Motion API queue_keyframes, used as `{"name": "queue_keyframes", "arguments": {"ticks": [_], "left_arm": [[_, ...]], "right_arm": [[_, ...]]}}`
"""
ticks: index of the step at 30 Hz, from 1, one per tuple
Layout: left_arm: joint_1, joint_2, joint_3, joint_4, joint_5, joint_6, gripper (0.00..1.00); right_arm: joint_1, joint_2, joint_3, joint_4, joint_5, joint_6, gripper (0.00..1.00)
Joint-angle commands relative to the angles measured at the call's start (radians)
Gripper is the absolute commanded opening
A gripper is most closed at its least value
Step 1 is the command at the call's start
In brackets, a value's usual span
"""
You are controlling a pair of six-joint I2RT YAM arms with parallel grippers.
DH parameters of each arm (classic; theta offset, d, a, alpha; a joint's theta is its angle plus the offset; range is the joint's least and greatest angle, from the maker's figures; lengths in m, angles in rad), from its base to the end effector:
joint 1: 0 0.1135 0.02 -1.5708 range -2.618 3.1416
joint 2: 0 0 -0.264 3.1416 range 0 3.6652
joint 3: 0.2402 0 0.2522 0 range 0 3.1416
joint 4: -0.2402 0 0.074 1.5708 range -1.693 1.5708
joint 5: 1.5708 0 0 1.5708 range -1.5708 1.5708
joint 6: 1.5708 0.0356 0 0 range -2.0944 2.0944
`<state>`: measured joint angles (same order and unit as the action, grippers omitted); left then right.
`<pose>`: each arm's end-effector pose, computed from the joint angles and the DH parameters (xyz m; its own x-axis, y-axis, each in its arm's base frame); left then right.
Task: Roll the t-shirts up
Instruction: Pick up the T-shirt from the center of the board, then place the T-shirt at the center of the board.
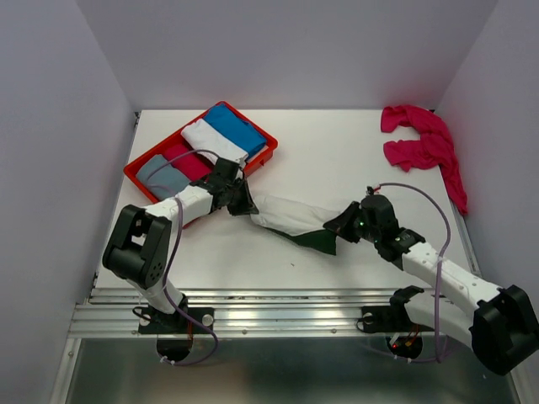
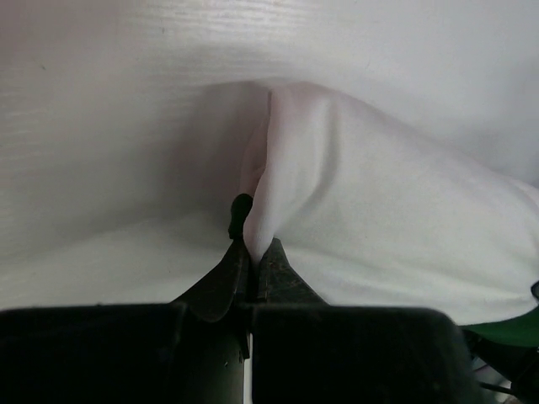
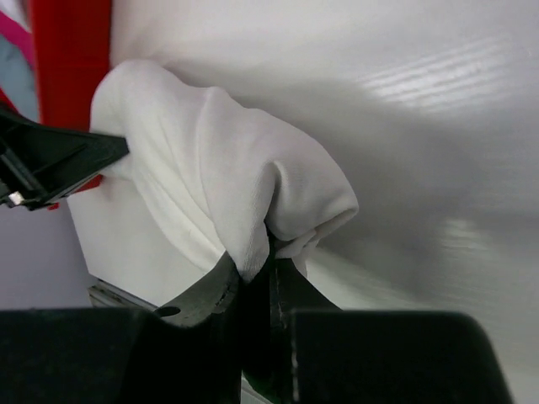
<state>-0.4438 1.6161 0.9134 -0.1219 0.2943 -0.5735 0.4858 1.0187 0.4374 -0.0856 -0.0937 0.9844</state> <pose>0.2945 -0.1515 0.1853 -0.8765 -0.1582 -0.4547 0.1348 0.8261 -0.5472 0.1799 0.0988 0.1862 -0.7440 0.5449 -0.3866 0.1624 0.7088 0.6865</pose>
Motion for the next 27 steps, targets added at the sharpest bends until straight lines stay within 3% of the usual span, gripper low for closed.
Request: {"name": "queue_keyframes", "arguments": {"ticks": [1, 7, 13, 27], "left_arm": [[0.031, -0.085, 0.116, -0.042, -0.047, 0.044, 0.0], [0.129, -0.12, 0.229, -0.114, -0.023, 0.092, 0.0], [0.214, -0.119, 0.372, -0.205, -0.035, 0.147, 0.0], [0.502, 0.008, 0.728, -0.453, -0.093, 0.279, 0.0]], "right_arm": [[0.005, -0.052, 0.136, -0.02, -0.021, -0.039, 0.01], [0.014, -0.017, 0.243, -0.002, -0.043, -0.039, 0.01], [0.108, 0.093, 0.349, 0.067, -0.025, -0.039, 0.01], [0.313, 0.555, 0.682, 0.221, 0.072, -0.073, 0.01]]}}
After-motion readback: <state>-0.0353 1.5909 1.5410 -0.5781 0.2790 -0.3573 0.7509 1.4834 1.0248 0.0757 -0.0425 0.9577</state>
